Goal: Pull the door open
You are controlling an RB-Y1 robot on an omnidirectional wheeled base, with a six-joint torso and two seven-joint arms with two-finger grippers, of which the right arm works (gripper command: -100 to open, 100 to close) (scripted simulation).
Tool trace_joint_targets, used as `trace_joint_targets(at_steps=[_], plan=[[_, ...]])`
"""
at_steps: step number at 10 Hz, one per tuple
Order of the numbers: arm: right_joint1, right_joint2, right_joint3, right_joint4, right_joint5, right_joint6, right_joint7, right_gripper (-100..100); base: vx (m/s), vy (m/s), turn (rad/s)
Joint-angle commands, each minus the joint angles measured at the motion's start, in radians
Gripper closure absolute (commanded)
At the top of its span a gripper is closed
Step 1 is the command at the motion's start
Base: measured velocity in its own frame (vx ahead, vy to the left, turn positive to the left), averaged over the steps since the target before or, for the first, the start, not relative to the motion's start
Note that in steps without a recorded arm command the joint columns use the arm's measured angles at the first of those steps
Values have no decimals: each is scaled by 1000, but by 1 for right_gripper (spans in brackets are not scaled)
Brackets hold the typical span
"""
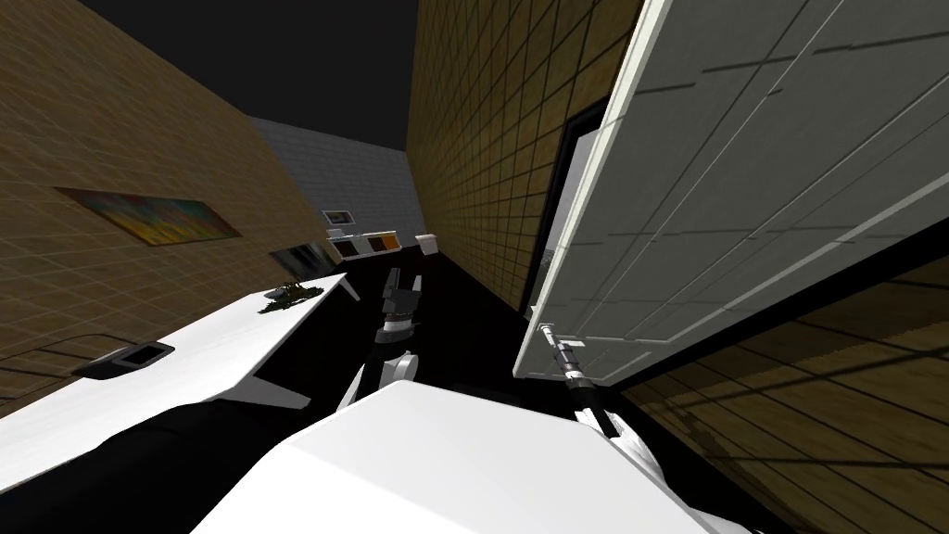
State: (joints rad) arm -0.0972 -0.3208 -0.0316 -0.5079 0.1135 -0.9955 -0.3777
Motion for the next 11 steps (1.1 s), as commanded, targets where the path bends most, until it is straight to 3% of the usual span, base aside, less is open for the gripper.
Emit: trace_joint_targets(at_steps=[1, 4, 5, 8, 11], plan=[[-20, 18, 1, 17, 10, 5, 7, 100, -154, -117, 68], [-47, 37, -9, 17, 24, 31, 18, 100, -129, -129, 75], [-33, 35, -3, 6, 22, 29, 14, 100, -52, -58, 51], [-40, 25, 18, 26, -10, 22, 19, 100, -209, -31, 213], [-43, 20, 26, 34, -23, 17, 20, 100, -86, -28, 57]])
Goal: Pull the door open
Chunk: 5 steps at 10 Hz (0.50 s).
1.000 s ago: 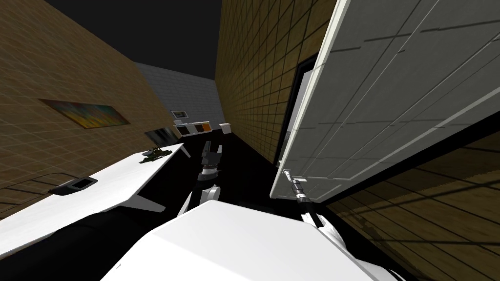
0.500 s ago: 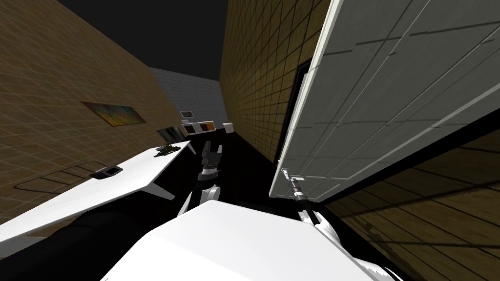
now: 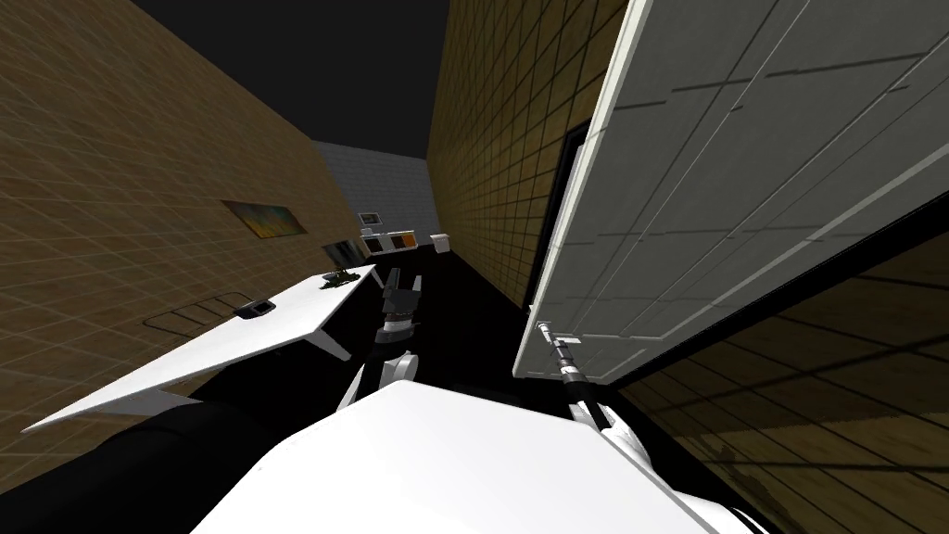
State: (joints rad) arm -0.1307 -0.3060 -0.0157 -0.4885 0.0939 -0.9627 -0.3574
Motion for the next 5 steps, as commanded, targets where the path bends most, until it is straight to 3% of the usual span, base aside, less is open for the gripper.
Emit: trace_joint_targets(at_steps=[1, 3, 5], plan=[[-11, 2, 14, 19, -10, -18, 1, 100, -105, -59, 195], [-17, -10, 29, 37, -38, -29, 4, 100, -161, -119, 272], [-21, -18, 41, 50, -58, -36, 6, 100, -185, -81, 171]])
